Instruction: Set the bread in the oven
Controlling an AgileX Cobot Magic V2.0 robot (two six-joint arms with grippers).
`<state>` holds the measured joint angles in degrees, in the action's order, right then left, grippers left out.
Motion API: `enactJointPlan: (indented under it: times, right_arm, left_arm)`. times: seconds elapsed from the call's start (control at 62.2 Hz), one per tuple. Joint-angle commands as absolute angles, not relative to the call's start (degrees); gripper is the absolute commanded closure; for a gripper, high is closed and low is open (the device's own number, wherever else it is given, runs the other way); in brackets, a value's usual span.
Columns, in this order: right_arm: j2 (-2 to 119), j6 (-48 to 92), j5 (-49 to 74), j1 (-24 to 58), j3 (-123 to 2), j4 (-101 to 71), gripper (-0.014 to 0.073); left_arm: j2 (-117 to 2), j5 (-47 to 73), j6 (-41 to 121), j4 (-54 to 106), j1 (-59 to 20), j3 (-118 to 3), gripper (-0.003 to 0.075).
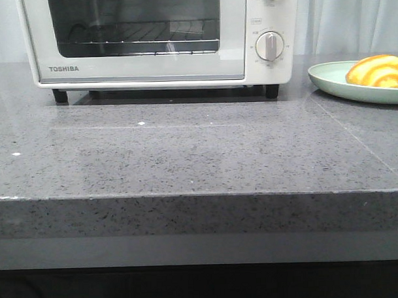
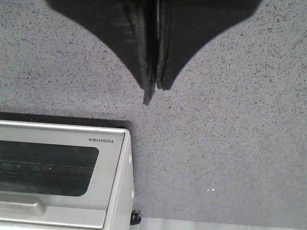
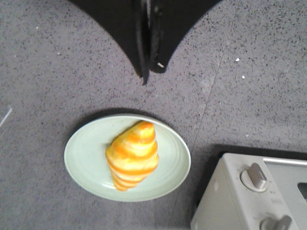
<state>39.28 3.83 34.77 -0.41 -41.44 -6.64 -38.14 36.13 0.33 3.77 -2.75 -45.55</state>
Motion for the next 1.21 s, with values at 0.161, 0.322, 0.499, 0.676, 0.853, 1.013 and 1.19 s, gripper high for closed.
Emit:
enactJointPlan:
  times: [0.161,0.322,0.499,0.676,0.853,1.013,1.19]
  right_arm:
    - [42.5,4.4,32.8,-0.4,-43.3,-6.4,0.0603]
    - [43.3,4.4,32.7,-0.4,-43.3,-6.2,0.0235]
    - [43.3,4.4,32.5,-0.4,-43.3,-6.2,-0.0073]
    - [43.3,4.4,32.8,-0.4,-43.3,-6.2,-0.0052]
    - [43.3,4.4,32.8,-0.4,-43.3,-6.2,-0.0052]
    - [43.3,4.4,32.8,-0.4,-43.3,-6.3,-0.0052]
    - [43.3,4.4,32.8,-0.4,-43.3,-6.3,-0.0052]
  left_arm:
    - [-41.0,32.4,0.0,4.0,-2.9,-47.3,0.0739]
    - [-41.5,31.4,0.0,4.0,-2.9,-47.3,0.0739]
    - [-43.4,27.1,2.9,8.8,-3.7,-47.8,0.0739]
    - [-48.8,20.9,9.5,17.4,-11.6,-50.1,0.0739]
    - [-55.6,11.3,10.0,15.7,-21.9,-53.8,0.0739]
    - [-63.3,2.5,10.0,12.9,-28.4,-58.2,0.0739]
    - [-72.2,-1.3,10.0,12.9,-29.8,-64.6,0.0739]
